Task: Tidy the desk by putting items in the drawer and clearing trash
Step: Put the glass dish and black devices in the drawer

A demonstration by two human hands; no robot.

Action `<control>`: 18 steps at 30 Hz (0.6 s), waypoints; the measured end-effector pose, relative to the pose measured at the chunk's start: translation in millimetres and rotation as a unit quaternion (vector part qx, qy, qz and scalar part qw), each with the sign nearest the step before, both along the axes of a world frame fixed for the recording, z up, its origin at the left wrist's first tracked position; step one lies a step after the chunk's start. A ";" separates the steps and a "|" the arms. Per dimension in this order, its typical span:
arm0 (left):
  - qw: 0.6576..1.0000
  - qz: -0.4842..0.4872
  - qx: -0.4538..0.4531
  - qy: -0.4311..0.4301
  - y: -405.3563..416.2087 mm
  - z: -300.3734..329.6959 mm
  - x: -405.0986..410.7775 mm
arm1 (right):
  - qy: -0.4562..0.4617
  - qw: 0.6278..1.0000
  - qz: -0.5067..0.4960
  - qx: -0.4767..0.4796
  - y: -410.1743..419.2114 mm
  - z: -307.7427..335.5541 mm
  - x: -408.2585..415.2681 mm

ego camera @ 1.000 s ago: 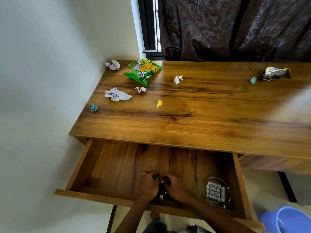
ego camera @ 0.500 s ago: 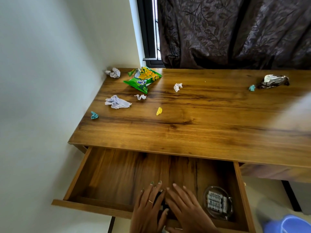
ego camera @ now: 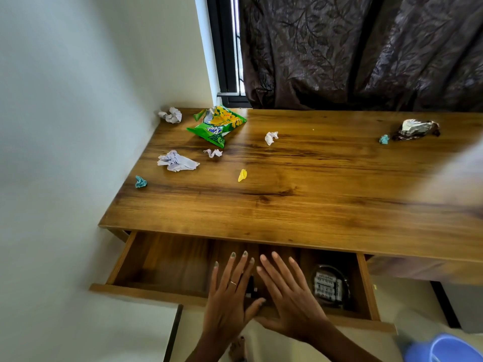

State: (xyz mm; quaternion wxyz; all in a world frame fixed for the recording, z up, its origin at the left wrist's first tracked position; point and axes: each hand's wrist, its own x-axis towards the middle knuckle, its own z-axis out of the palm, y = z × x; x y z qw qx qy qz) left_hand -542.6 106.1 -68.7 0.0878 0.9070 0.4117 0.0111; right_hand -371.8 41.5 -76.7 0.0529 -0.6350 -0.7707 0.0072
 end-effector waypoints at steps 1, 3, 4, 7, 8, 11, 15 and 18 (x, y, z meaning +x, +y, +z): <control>1.000 -0.005 -0.003 0.009 4.6 -0.2 2.8 | -0.006 1.000 -0.002 -0.001 4.5 1.6 2.7; 0.999 -0.025 -0.005 0.019 14.3 -1.9 7.3 | -0.024 1.000 -0.008 -0.013 13.6 5.5 8.4; 0.999 -0.039 -0.001 0.024 19.5 -2.9 9.2 | -0.032 0.999 -0.013 -0.021 18.1 7.3 11.2; 0.996 -0.080 0.010 0.038 34.5 -2.7 14.4 | -0.038 0.998 -0.032 -0.042 32.3 12.5 17.8; 0.996 -0.084 0.014 0.037 39.2 -1.6 16.5 | -0.033 0.997 -0.042 -0.047 36.5 13.8 19.6; 0.996 -0.075 0.026 0.033 51.6 2.8 25.5 | -0.011 0.994 -0.085 -0.063 47.3 15.9 26.3; 0.993 -0.072 0.081 0.050 67.2 6.3 36.4 | -0.016 0.990 -0.119 -0.080 55.3 15.9 33.0; 0.991 -0.079 0.105 0.019 72.9 4.1 41.5 | -0.020 0.990 -0.129 -0.043 58.2 15.0 32.1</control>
